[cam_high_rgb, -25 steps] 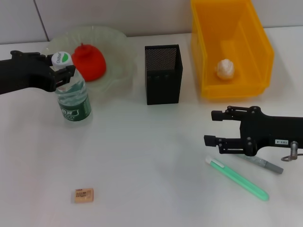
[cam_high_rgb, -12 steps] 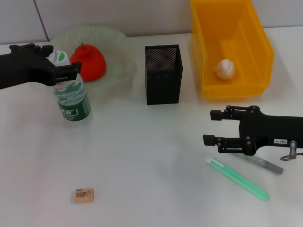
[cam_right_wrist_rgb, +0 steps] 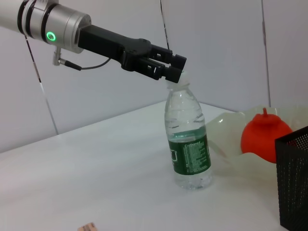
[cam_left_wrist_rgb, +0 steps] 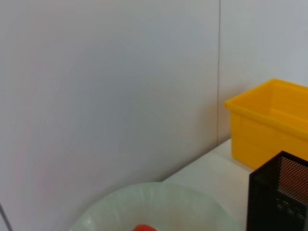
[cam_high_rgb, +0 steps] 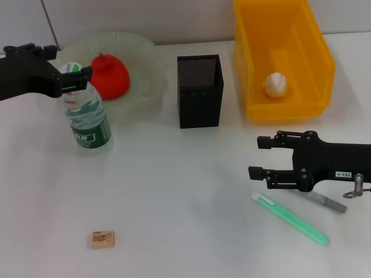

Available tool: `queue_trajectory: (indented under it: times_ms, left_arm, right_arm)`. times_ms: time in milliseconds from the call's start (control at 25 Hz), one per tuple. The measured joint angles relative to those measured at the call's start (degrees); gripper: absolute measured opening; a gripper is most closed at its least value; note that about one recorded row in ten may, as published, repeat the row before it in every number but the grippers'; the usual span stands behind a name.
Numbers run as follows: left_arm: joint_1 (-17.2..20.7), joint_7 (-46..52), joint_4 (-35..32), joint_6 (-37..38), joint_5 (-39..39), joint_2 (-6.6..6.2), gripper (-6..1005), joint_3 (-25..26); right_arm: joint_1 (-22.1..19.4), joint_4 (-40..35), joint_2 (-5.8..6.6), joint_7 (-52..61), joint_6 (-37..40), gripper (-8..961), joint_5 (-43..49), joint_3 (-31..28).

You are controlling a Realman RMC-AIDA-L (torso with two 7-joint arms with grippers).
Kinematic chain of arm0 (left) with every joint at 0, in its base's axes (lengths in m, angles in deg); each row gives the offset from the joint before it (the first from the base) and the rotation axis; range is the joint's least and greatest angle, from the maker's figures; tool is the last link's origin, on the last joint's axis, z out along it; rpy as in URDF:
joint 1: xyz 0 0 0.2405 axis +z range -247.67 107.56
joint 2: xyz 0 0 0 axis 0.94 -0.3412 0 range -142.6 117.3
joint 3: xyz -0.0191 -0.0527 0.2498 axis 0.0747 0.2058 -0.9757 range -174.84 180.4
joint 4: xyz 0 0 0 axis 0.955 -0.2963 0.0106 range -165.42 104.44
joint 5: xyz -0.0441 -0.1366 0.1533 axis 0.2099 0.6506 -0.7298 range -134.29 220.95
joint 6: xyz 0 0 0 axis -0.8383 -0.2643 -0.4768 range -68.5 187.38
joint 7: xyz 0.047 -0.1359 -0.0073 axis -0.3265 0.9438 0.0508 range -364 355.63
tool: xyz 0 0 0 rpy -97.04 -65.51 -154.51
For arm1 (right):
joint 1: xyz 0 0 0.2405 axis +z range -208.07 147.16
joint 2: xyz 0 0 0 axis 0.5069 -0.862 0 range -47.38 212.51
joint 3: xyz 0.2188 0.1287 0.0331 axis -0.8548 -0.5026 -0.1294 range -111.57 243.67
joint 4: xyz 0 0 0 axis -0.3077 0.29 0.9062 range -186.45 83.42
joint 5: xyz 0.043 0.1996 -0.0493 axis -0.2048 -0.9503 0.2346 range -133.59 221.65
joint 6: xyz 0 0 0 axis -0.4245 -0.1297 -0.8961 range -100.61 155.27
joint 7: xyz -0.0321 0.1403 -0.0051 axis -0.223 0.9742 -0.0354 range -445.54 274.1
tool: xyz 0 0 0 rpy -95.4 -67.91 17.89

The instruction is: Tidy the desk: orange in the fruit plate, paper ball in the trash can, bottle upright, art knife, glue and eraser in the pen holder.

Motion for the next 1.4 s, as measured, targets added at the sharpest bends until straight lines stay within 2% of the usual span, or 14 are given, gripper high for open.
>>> queue_trajectory:
  times_ms: [280, 960, 1400]
  left_arm:
    - [0.5, -1.1, -0.1, -2.0, 0.1, 0.03, 791, 0.2]
    - [0.3, -1.6, -4.7, -1.0, 0.5, -0.09, 788, -2.1]
    - [0.7, -12.1, -6.5, 5.2, 13.5, -0.17, 788, -2.0]
  right_arm:
    - [0.0, 0.5, 0.08, 0.0, 0.0, 741, 0.0, 0.1]
    - [0.1, 1.3, 0.14, 0.0, -0.1, 741, 0.1, 0.1]
    - [0.1, 1.5, 0.18, 0.0, -0.3, 741, 0.3, 0.0]
